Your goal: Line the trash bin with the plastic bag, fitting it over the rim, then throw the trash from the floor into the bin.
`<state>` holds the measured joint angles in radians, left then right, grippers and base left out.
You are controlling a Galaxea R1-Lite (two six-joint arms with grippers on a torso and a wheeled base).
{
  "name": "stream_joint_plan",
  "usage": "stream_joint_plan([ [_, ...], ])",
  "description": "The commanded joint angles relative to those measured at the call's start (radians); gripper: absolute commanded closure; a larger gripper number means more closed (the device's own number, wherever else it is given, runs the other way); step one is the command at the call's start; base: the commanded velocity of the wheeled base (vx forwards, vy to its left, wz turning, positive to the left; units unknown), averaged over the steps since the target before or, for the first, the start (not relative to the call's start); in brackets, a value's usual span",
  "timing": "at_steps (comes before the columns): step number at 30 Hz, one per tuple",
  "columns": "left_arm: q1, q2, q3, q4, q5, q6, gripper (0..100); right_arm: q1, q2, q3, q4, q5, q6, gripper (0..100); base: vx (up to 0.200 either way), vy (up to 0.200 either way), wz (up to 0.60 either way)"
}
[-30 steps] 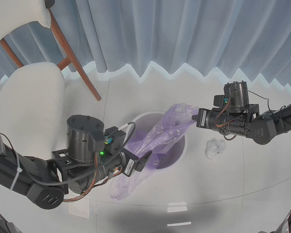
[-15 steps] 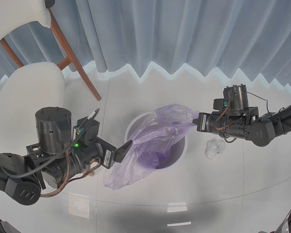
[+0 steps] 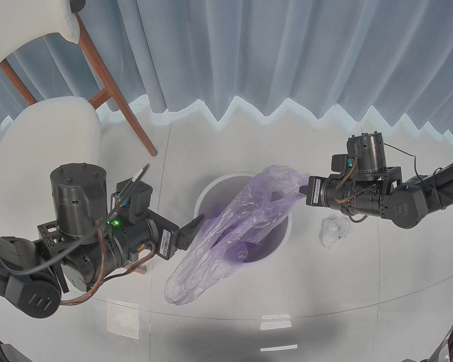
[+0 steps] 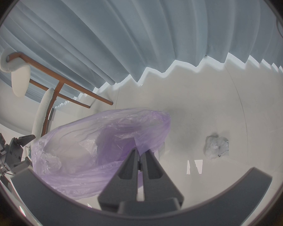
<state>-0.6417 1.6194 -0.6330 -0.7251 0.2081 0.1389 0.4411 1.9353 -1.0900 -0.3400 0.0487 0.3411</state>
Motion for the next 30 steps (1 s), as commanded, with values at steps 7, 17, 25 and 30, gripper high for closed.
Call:
stream_joint_plan([
  [7, -0.046, -0.012, 0.059, -0.004, -0.049, -0.001, 0, -0.004, 0.001, 0.002, -0.001, 0.0, 0.001, 100, 0.0, 0.0, 0.0],
  [17, -0.027, -0.01, 0.122, -0.005, -0.075, 0.007, 0, -0.002, 0.01, 0.004, -0.047, -0.003, 0.001, 100, 0.0, 0.0, 0.0],
  [25, -0.021, 0.065, 0.081, -0.008, -0.073, 0.01, 0, -0.001, -0.006, 0.038, -0.051, -0.003, -0.001, 100, 0.0, 0.0, 0.0],
  [30, -0.033, 0.146, 0.039, -0.013, -0.078, 0.016, 0, 0.001, -0.009, 0.044, -0.082, -0.003, -0.001, 100, 0.0, 0.0, 0.0],
])
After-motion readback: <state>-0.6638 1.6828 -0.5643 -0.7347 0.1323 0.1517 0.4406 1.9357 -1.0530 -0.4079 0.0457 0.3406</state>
